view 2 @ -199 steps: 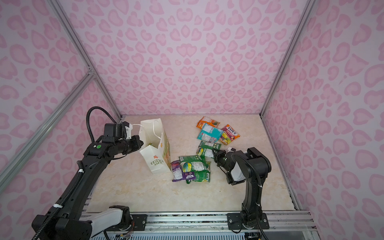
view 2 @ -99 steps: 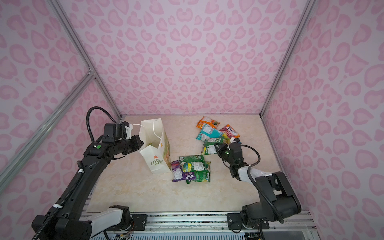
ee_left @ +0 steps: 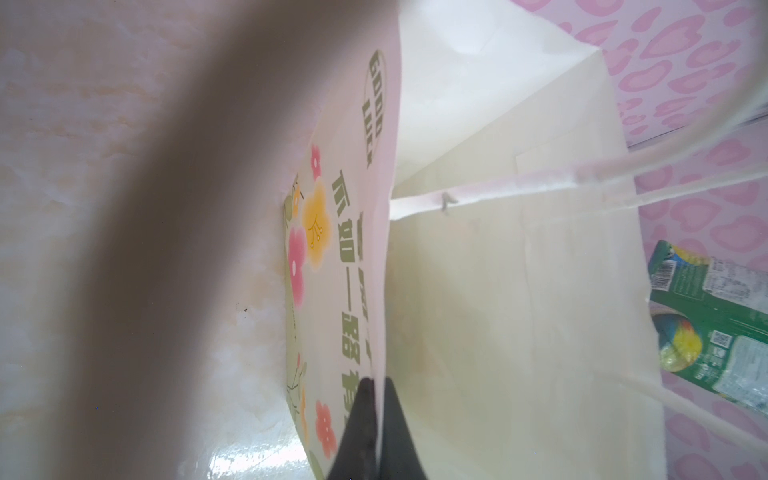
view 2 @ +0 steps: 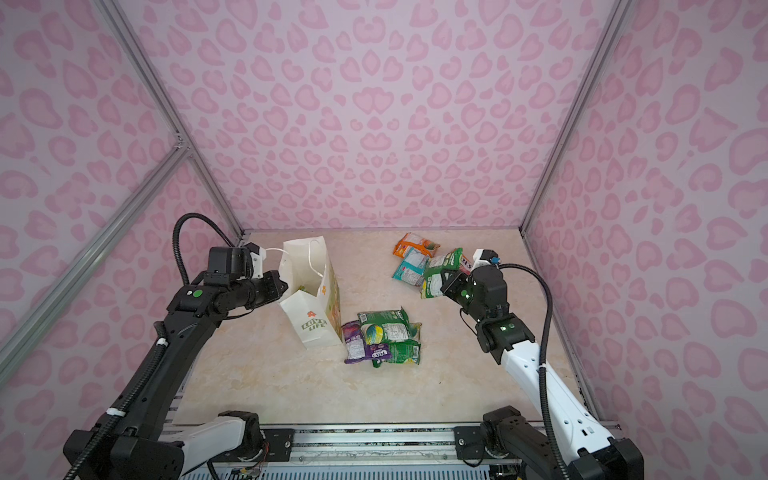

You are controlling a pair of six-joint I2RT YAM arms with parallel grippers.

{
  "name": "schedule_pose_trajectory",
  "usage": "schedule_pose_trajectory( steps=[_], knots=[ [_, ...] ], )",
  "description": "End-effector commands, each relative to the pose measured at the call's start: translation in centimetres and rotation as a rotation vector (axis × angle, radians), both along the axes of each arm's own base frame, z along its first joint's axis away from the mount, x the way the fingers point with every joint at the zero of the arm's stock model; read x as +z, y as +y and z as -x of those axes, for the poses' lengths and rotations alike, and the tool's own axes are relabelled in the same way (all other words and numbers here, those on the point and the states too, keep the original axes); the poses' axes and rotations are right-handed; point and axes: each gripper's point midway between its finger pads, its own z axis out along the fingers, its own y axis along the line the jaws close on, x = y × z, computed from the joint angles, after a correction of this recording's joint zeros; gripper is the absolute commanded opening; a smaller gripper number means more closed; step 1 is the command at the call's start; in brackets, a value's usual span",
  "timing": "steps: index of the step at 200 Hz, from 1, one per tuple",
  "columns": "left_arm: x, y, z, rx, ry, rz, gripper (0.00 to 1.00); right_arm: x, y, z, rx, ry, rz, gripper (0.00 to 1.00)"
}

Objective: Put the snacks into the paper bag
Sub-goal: 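Lift the green packet with the right gripper and carry it over the bag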

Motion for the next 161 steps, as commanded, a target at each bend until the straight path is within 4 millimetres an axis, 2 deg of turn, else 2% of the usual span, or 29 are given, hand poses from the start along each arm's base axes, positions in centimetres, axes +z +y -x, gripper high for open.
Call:
schedule_pose_trajectory(
  steps=[1,46,95,112,117,119,161],
  knots=[
    [-0.1,-0.1,0.0,-0.014,0.002,-0.001,0.03,2.0,0.5,0.4,0.015,-0.034,0.118,0.00],
    [0.0,-0.2,0.0,-0.018,-0.001,0.001,0.03,8.3,5.1,0.3,0.104,-0.162,0.211,0.00],
    [-0.2,-0.3,0.0,-0.021,0.002,0.002,0.03,15.1,12.8,0.6,0.242,-0.328,0.243,0.00],
    [-0.2,-0.4,0.0,-0.027,0.005,0.006,0.04,16.8,15.3,0.9,0.279,-0.389,0.241,0.00],
    [-0.1,-0.5,0.0,-0.028,0.002,0.009,0.03,16.6,16.0,1.0,0.291,-0.391,0.246,0.00],
    [-0.1,-0.5,0.1,-0.028,0.003,0.009,0.04,18.0,16.2,1.1,0.291,-0.418,0.233,0.00],
    [-0.3,-0.7,0.0,-0.036,0.007,0.015,0.03,20.8,22.2,1.6,0.393,-0.492,0.196,0.00]
  ],
)
